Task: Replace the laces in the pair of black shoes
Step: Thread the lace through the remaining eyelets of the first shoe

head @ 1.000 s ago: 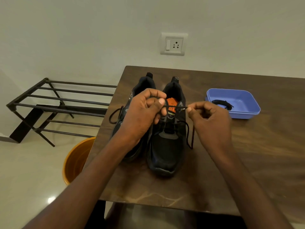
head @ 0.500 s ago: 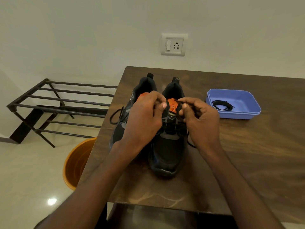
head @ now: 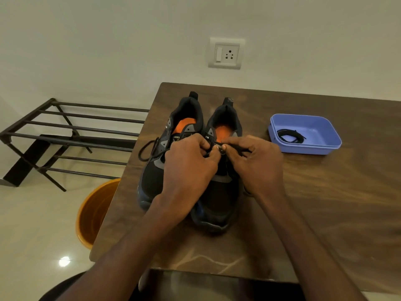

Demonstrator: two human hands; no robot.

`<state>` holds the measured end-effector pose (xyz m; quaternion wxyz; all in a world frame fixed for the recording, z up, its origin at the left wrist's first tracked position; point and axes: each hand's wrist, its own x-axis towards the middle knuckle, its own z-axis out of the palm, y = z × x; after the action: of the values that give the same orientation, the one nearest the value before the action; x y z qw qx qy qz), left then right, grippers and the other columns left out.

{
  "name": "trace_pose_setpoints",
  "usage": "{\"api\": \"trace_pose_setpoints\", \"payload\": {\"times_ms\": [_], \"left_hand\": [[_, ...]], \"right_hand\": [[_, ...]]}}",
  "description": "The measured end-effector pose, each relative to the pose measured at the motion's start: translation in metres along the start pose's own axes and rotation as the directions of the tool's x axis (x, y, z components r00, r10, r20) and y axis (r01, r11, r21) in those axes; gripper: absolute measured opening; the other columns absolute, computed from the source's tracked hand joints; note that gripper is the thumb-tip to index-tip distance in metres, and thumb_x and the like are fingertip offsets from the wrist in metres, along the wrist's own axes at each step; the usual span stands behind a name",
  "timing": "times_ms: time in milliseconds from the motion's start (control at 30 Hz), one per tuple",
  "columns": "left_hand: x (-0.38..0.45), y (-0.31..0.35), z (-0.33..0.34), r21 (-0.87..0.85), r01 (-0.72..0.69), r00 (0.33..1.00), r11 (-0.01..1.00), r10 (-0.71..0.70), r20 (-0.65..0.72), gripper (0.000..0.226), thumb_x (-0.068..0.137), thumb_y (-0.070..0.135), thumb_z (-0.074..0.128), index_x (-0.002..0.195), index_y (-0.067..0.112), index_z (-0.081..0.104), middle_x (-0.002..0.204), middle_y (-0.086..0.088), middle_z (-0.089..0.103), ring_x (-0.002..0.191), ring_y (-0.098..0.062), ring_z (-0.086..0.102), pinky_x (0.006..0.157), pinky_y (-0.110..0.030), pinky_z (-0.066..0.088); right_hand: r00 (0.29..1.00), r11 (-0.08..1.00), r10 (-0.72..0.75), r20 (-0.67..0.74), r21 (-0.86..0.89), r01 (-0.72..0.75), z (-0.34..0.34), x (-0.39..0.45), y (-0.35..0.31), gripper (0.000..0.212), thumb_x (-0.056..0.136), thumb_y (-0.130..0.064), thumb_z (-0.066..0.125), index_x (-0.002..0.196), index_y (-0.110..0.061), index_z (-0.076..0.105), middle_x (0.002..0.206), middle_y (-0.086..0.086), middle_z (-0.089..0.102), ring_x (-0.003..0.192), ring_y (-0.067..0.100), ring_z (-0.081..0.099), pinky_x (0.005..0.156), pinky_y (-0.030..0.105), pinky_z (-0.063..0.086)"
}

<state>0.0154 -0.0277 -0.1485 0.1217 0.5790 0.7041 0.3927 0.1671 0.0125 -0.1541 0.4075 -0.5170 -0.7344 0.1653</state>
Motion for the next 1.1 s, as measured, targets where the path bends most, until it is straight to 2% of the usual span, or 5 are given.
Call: {"api": "trace_pose_setpoints", "payload": {"times_ms": [433,633,867,1033,1100], "left_hand": [[-0.002,-0.003,-0.002,-0.075,-0.009,1.0,0.997,0.009,0.0,0.013,0.096,0.039,0.071,0.095,0.027,0.074,0.076,0.015,0.067,0.072,0.003,0.065,0.072,-0.024,0.059],[-0.002,-0.006,0.0,-0.057,-0.078,0.997,0.995,0.079,0.007,0.013,0.1,0.032,0.066,0.103,0.024,0.075,0.086,0.014,0.071,0.079,0.002,0.067,0.077,-0.019,0.057],[0.003,-0.015,-0.001,-0.064,-0.146,0.988,0.987,0.149,0.044,0.011,0.098,0.018,0.068,0.105,0.023,0.075,0.091,0.014,0.072,0.087,0.002,0.067,0.085,-0.021,0.057],[0.007,-0.013,-0.007,-0.102,-0.224,0.975,0.969,0.224,-0.015,0.006,0.098,0.017,0.068,0.102,0.019,0.072,0.091,0.011,0.071,0.086,-0.003,0.069,0.08,-0.025,0.059],[0.012,-0.007,-0.016,-0.318,-0.191,0.982,0.929,0.176,-0.075,0.007,0.102,0.013,0.061,0.106,0.011,0.066,0.097,0.003,0.073,0.09,-0.01,0.072,0.077,-0.025,0.06]], "right_hand": [[0.999,0.999,0.033,0.038,-0.041,-0.031,0.012,0.001,0.003,0.017,0.086,-0.037,0.071,0.1,-0.032,0.079,0.085,-0.01,0.07,0.078,0.009,0.064,0.068,0.044,0.058],[0.994,0.994,0.104,-0.043,0.043,-0.102,0.018,-0.006,-0.005,0.012,0.087,-0.027,0.075,0.098,-0.029,0.08,0.087,-0.011,0.073,0.078,0.005,0.066,0.072,0.038,0.058],[0.99,0.986,0.124,0.071,0.107,-0.132,0.014,-0.003,0.002,0.011,0.089,-0.024,0.077,0.098,-0.03,0.08,0.076,-0.014,0.056,0.07,0.002,0.056,0.065,0.026,0.05],[0.997,0.999,0.024,0.068,-0.028,-0.022,0.012,-0.004,0.003,0.037,0.082,-0.049,0.064,0.116,-0.036,0.069,0.11,-0.008,0.051,0.104,0.015,0.052,0.086,0.044,0.055],[0.993,0.997,-0.01,0.121,-0.08,0.02,0.009,-0.005,0.004,0.06,0.078,-0.058,0.064,0.134,-0.036,0.057,0.129,-0.006,0.044,0.121,0.016,0.045,0.098,0.046,0.051]]}}
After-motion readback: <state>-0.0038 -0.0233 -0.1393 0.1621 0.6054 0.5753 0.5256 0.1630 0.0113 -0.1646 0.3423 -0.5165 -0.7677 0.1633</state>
